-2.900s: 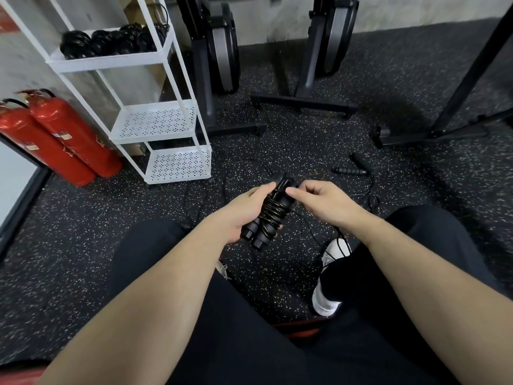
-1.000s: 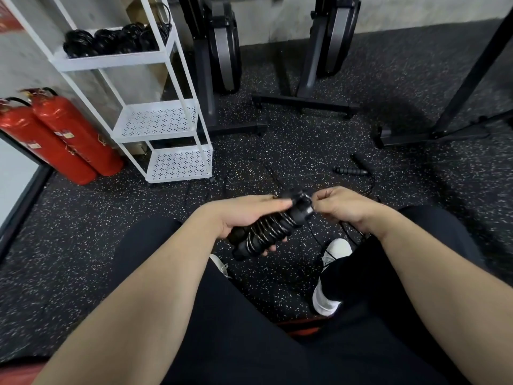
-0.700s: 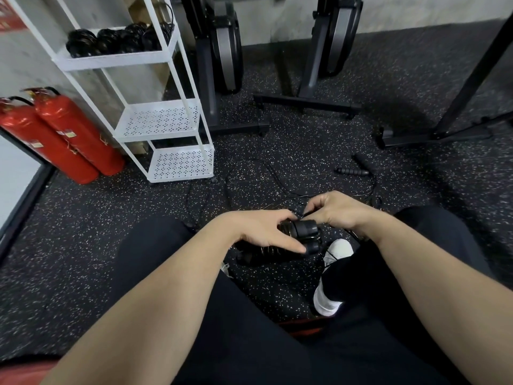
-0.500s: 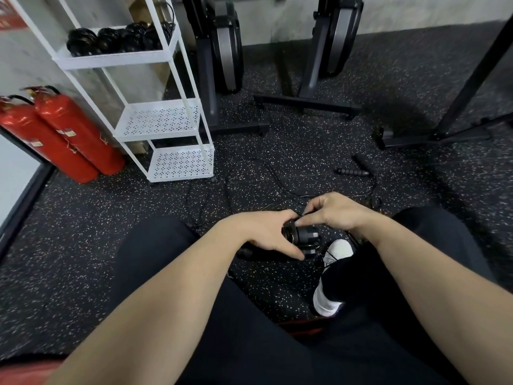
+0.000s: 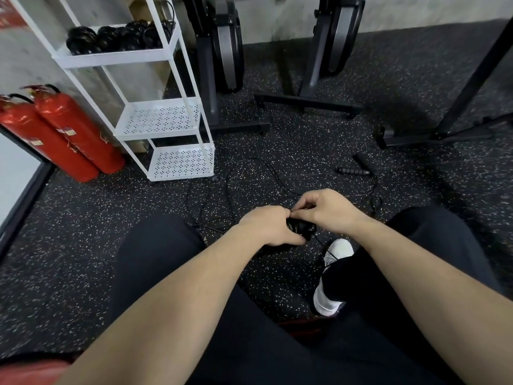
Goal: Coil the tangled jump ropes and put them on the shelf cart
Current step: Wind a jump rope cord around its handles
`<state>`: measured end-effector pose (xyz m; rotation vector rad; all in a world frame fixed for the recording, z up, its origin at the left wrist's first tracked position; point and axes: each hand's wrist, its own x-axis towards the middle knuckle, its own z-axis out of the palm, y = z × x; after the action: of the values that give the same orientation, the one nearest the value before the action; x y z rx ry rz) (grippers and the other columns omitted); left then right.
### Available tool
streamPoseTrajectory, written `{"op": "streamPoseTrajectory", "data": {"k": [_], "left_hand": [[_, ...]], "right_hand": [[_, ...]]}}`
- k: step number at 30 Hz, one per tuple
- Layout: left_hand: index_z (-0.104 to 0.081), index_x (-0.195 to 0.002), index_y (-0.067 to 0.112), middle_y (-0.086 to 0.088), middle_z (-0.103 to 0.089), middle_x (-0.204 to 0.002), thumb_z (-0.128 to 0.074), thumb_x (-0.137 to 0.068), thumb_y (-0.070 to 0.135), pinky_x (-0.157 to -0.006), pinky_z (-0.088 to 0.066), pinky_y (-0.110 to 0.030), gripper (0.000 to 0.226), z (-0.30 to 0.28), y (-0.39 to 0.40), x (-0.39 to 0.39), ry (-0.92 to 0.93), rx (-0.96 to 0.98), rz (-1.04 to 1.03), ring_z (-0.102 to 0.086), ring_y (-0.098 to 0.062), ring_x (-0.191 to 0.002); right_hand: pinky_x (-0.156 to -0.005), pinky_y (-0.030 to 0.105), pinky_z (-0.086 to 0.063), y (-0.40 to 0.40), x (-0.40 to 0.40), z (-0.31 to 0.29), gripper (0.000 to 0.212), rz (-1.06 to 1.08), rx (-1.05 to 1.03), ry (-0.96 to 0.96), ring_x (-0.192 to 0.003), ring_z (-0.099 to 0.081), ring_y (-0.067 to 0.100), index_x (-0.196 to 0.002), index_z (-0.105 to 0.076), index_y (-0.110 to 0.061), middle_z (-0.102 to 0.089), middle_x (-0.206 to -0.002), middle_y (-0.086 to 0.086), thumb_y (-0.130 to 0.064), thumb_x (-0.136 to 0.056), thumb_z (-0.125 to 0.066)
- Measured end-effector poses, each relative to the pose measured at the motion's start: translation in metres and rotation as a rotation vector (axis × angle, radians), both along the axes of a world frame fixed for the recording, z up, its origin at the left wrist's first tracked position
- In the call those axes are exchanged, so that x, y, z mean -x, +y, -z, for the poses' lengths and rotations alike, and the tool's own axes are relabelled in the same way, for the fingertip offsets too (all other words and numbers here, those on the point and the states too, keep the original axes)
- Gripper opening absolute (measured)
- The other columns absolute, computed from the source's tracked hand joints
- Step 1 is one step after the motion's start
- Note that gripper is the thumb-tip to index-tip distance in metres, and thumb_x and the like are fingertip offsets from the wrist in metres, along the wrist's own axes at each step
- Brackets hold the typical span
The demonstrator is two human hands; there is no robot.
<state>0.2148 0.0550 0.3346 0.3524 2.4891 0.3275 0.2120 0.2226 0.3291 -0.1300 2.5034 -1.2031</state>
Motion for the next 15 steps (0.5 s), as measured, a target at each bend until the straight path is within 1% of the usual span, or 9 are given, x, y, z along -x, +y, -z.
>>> {"op": "streamPoseTrajectory", "data": {"k": [1,2,4,6,7,9,11,13,15], "left_hand": [[-0.06,-0.108,0.031,0.013,-0.057,-0.086,-0.069,-0.081,0.068,-0.063,-0.041,-0.031,0.047,0.001,0.001,0.0,0.013,-0.005,-0.013,-0.059,-0.017,-0.089],[-0.06,-0.111,0.031,0.013,-0.056,-0.086,-0.069,-0.083,0.068,-0.063,-0.04,-0.031,0.047,0.003,0.001,0.0,0.026,-0.007,-0.024,-0.057,-0.017,-0.09],[-0.058,-0.106,0.032,0.013,-0.054,-0.084,-0.067,-0.085,0.067,-0.063,-0.04,-0.031,0.043,0.007,-0.001,0.001,0.044,-0.019,-0.047,-0.056,-0.018,-0.089],[-0.058,-0.105,0.031,0.013,-0.055,-0.084,-0.066,-0.086,0.067,-0.061,-0.04,-0.031,0.041,0.011,-0.004,0.002,0.054,-0.027,-0.066,-0.058,-0.018,-0.088],[-0.059,-0.108,0.03,0.012,-0.056,-0.085,-0.066,-0.087,0.066,-0.064,-0.041,-0.031,0.043,0.013,-0.005,0.003,0.06,-0.026,-0.069,-0.059,-0.018,-0.089],[-0.059,-0.112,0.029,0.008,-0.06,-0.093,-0.064,-0.087,0.067,-0.071,-0.044,-0.033,0.046,0.016,-0.007,0.004,0.082,-0.024,-0.062,-0.061,-0.02,-0.093],[-0.057,-0.115,0.027,0.005,-0.061,-0.098,-0.06,-0.089,0.068,-0.072,-0.044,-0.034,0.049,0.016,-0.007,0.005,0.1,-0.019,-0.062,-0.062,-0.023,-0.095],[-0.053,-0.111,0.024,0.003,-0.061,-0.097,-0.056,-0.091,0.068,-0.066,-0.042,-0.035,0.048,0.015,-0.007,0.004,0.085,-0.009,-0.072,-0.06,-0.023,-0.09],[-0.05,-0.113,0.023,0.002,-0.063,-0.1,-0.054,-0.092,0.068,-0.066,-0.045,-0.036,0.049,0.015,-0.007,0.006,0.044,-0.018,-0.077,-0.061,-0.023,-0.089]], "right_hand": [[-0.074,0.033,-0.058,0.0,0.0,0.001,0.007,0.003,0.032,-0.002,-0.072,-0.07,0.015,-0.085,-0.075,-0.028,-0.076,-0.082,-0.005,-0.022,-0.087,-0.079],[-0.069,0.031,-0.055,0.0,0.001,0.002,0.009,-0.002,0.046,-0.004,-0.065,-0.066,0.012,-0.09,-0.073,-0.029,-0.074,-0.082,-0.004,-0.022,-0.088,-0.078],[-0.055,0.025,-0.045,0.001,0.0,0.001,0.015,-0.024,0.032,-0.019,-0.052,-0.053,0.005,-0.1,-0.064,-0.031,-0.07,-0.08,-0.003,-0.025,-0.091,-0.075],[-0.045,0.022,-0.037,0.002,0.001,0.0,0.017,-0.006,0.02,-0.05,-0.043,-0.044,0.005,-0.101,-0.059,-0.027,-0.066,-0.071,-0.004,-0.032,-0.093,-0.073],[-0.044,0.023,-0.037,0.003,0.001,-0.001,0.019,0.007,-0.005,-0.065,-0.041,-0.044,0.007,-0.1,-0.059,-0.025,-0.065,-0.068,-0.004,-0.038,-0.093,-0.071],[-0.048,0.026,-0.042,0.004,0.001,-0.003,0.027,-0.005,-0.108,-0.111,-0.043,-0.055,0.013,-0.094,-0.064,-0.024,-0.064,-0.062,-0.004,-0.051,-0.095,-0.064],[-0.056,0.029,-0.048,0.004,-0.001,-0.004,0.041,-0.039,-0.146,-0.203,-0.046,-0.059,0.019,-0.086,-0.069,-0.021,-0.052,-0.048,-0.007,-0.057,-0.099,-0.053],[-0.057,0.028,-0.049,0.001,-0.005,-0.003,0.046,-0.08,-0.047,-0.282,-0.048,-0.053,0.018,-0.084,-0.069,-0.016,-0.045,-0.046,-0.007,-0.051,-0.104,-0.048],[-0.055,0.025,-0.046,-0.002,-0.006,-0.003,0.043,-0.108,0.014,-0.266,-0.053,-0.051,0.015,-0.083,-0.069,-0.016,-0.052,-0.053,-0.007,-0.046,-0.105,-0.047]]}}
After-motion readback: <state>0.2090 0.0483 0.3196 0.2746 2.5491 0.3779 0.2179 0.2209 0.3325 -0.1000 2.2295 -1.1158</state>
